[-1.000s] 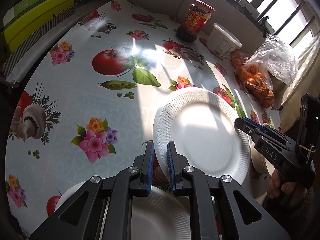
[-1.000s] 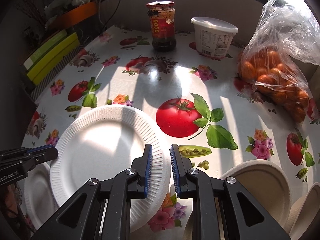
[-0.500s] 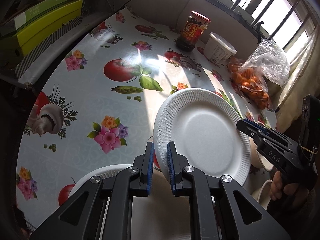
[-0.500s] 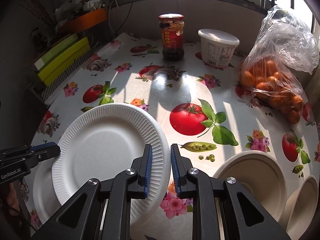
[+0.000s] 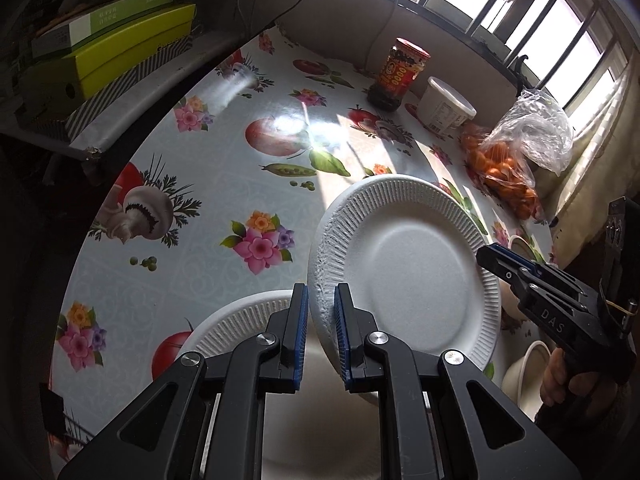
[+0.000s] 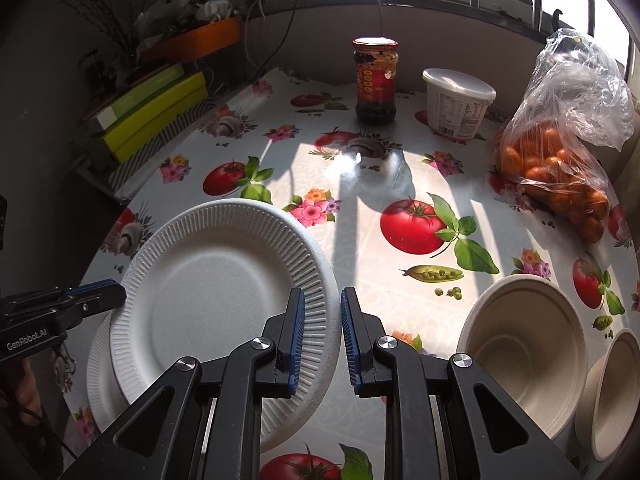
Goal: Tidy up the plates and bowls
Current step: 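Lift and carry both held plates toward the plate stack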
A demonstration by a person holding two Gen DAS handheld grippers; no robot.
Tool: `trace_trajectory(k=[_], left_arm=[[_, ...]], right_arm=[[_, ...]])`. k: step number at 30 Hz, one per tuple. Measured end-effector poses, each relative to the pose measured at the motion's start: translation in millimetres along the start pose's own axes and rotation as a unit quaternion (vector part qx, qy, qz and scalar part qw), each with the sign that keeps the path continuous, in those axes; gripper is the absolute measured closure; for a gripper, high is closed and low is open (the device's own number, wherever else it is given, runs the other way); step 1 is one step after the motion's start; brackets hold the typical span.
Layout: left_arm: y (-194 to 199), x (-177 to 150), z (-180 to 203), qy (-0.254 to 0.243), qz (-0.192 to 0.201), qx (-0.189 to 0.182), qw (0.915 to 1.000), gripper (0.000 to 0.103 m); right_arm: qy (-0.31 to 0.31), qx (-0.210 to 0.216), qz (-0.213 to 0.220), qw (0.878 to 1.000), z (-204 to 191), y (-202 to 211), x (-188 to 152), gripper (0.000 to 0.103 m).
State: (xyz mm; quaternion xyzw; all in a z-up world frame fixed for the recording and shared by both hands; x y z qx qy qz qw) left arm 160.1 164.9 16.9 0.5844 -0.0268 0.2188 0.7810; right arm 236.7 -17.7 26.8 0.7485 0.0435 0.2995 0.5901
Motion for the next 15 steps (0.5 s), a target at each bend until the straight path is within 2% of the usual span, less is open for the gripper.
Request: trace_trajectory(k=[15], left_arm=[[16.2, -30.5, -33.1, 0.022, 0.009, 0.010, 0.9997, 0.089]], right_arm=[[0.019, 0.019, -0.006, 1.000, -39.7, -2.1, -21.3, 0.085]])
Point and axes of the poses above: each gripper's, at about its wrist camera, not at the fingertips, and y roughly against the way its jaws point, z to its right, x to its top, the point moved 5 cm from there along -y, roughly the way its jaws point, and after that the axes turned 12 degrees about -z, right-handed, at the moved point
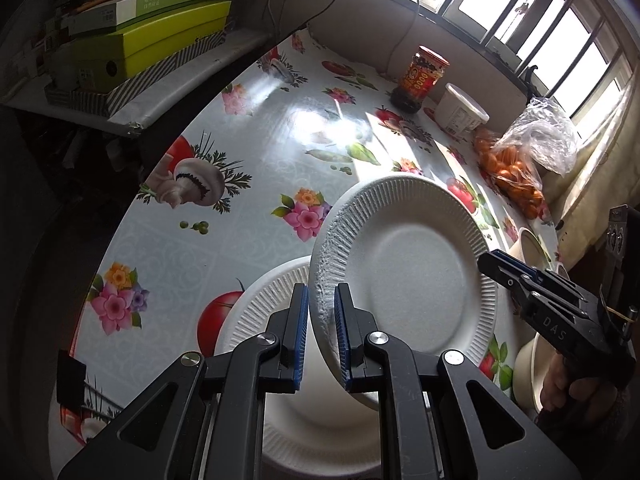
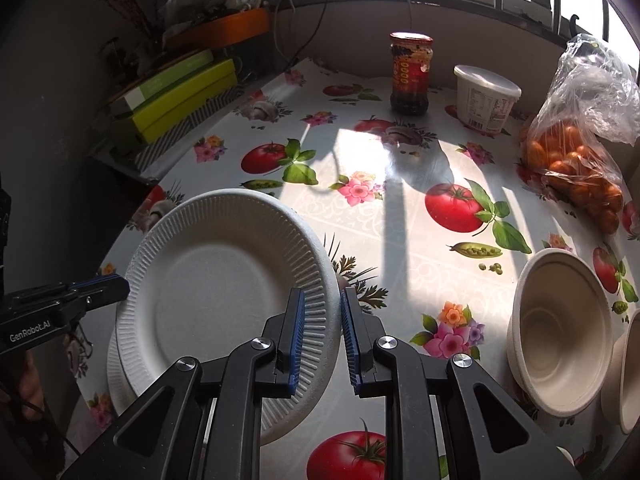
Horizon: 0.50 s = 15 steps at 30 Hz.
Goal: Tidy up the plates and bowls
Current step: 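Lift and carry both held plates toward the plate stack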
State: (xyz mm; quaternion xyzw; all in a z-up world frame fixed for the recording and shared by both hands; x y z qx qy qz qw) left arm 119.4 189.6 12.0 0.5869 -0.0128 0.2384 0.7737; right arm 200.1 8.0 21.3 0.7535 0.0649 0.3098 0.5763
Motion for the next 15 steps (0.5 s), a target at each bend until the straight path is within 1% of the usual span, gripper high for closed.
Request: trace_trajectory(k=[15], left_arm=[[3.0, -23.9, -32.0, 0.023, -0.009, 0.012, 0.9996, 0.089]], right_arm=[[0.016, 0.016, -0.018, 1.000, -32.2, -13.6, -16.4, 0.085]])
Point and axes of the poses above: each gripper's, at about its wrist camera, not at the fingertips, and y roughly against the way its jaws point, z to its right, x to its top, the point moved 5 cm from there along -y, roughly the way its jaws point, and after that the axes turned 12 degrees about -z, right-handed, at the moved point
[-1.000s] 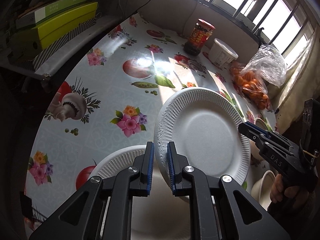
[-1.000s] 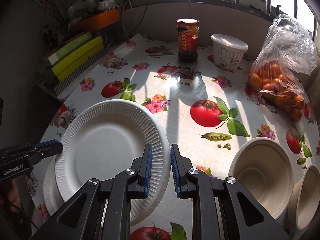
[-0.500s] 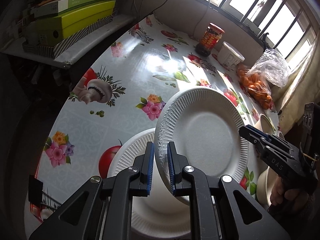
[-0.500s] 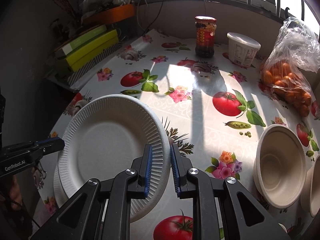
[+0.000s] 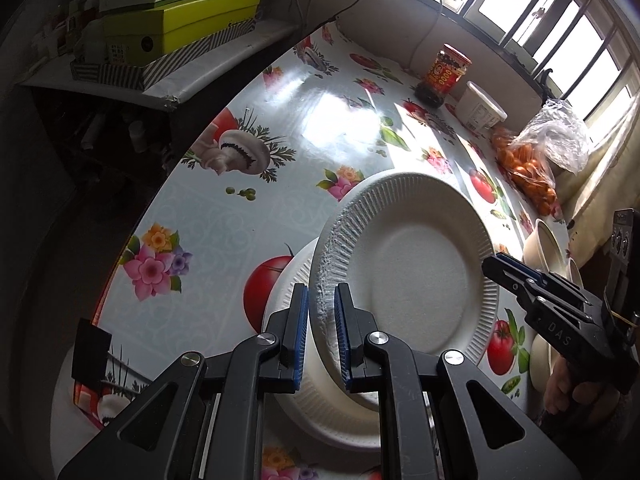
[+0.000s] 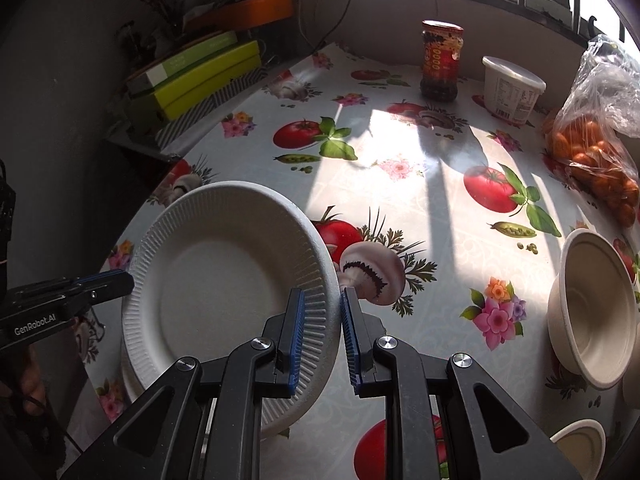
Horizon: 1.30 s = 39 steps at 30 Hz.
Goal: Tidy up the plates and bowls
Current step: 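Lift and carry both held plates toward the plate stack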
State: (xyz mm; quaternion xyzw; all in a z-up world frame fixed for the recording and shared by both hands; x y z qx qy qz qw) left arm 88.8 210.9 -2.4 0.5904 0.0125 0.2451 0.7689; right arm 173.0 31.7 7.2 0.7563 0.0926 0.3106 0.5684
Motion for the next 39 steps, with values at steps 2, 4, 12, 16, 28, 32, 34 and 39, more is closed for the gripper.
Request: trace_trajectory(k=[2, 4, 12, 16, 28, 32, 34, 39], left_arm=[[-0.9, -2.4, -3.7, 0.003, -0.003, 0.001, 1.0000, 0.089], [-1.4, -4.4, -6.7, 0.005, -0.004, 0.004, 1.0000, 0.089], [-2.4, -10.1, -17.2, 0.013, -0.010, 0.005, 0.9999, 0.089], [-4.1, -11.1, -21.1, 0.017, -0.012, 0.006, 0.9998, 0.089], [-9.1, -14.1, -23.2, 0.020, -0.018, 0.005, 0.9996, 0.089], [-9.9, -14.6, -23.8, 0.021, -0.019, 0.006, 0.9996, 0.089], [-10.1, -14.6, -24.2, 0.020, -0.019, 0.006, 0.9996, 0.089], [-10.8, -14.7, -26.0, 0.021, -0.020, 0.007, 0.9996, 0.089]], right_arm=[[0.001, 0.002, -0.003, 1.000, -2.7, -2.2, -1.1, 0.085], [0.003, 0.003, -0.005, 1.000, -6.2, -4.0, -2.5, 0.085], [0.012, 0.004, -0.014, 1.000, -17.2, -9.8, -7.9, 0.085], [0.014, 0.002, -0.018, 1.000, -20.6, -12.6, -10.1, 0.085], [0.013, -0.002, -0.021, 1.000, -21.4, -16.7, -13.2, 0.085], [0.013, -0.002, -0.022, 1.000, -21.7, -18.0, -14.0, 0.085], [0.012, -0.002, -0.022, 1.000, -21.9, -18.7, -14.8, 0.085], [0.013, -0.002, -0.022, 1.000, -22.5, -18.5, -15.6, 0.085]])
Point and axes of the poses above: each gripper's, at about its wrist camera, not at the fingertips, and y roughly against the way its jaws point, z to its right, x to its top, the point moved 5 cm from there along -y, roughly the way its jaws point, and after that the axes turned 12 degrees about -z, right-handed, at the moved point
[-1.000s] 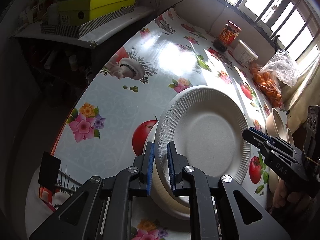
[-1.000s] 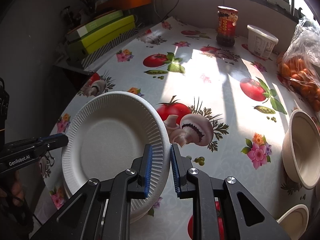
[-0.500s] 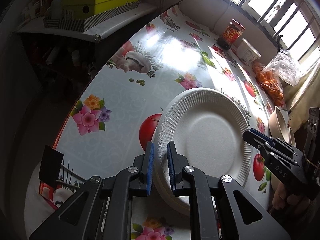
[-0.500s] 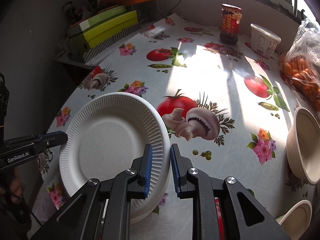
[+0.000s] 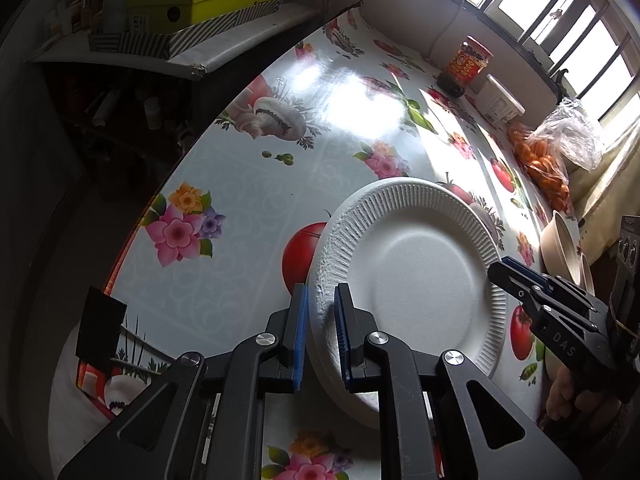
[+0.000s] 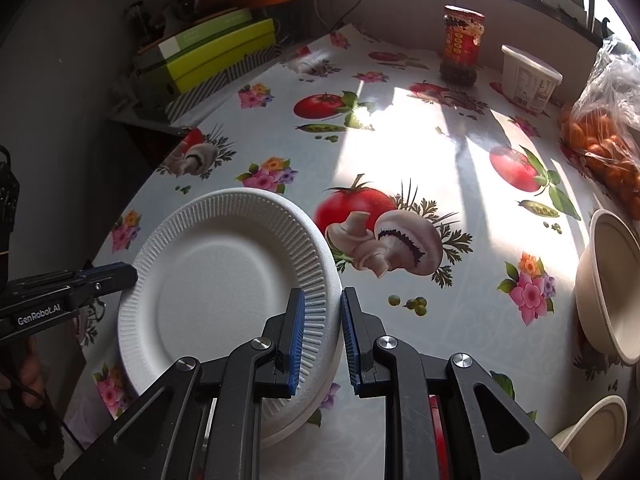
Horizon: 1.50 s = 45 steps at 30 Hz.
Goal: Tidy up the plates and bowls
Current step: 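Lift and carry both held plates toward the plate stack, then lower the plates onto the stack and open both grippers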
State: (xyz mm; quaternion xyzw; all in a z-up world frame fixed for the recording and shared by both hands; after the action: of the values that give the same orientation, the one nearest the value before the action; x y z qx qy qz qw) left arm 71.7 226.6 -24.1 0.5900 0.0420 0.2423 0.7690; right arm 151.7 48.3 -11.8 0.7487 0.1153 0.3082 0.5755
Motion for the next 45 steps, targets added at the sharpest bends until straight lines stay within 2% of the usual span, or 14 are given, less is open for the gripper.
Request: trace_trajectory(k=[20, 25, 31, 39, 45], left_arm=[[-2.5, -1.5, 2.1, -0.006, -0.001, 0.014, 0.9999, 0.089], [-3.2, -2.0, 4.8, -0.011, -0.002, 0.022, 0.9997, 0.088], [-0.7, -1.6, 6.9, -0.015, 0.009, 0.035, 0.9993, 0.077], [4.9, -1.0, 12.9, -0.023, 0.021, 0.041, 0.9987, 0.065], [11.7, -2.9, 25.9, -0.041, 0.039, 0.054, 0.9969, 0.063]], right_arm=[[-0.006, 0.001, 0.003, 1.000, 2.9, 2.7, -1.2, 0.084], [-0.012, 0.002, 0.006, 1.000, 3.4, 2.9, -1.7, 0.074], [-0.020, 0.003, 0.012, 1.000, 5.3, 4.8, -2.7, 0.063], [-0.029, -0.004, 0.024, 0.999, 9.5, 11.4, -4.5, 0.058], [-0.031, -0.022, 0.038, 0.999, 11.7, 20.4, -8.4, 0.055]])
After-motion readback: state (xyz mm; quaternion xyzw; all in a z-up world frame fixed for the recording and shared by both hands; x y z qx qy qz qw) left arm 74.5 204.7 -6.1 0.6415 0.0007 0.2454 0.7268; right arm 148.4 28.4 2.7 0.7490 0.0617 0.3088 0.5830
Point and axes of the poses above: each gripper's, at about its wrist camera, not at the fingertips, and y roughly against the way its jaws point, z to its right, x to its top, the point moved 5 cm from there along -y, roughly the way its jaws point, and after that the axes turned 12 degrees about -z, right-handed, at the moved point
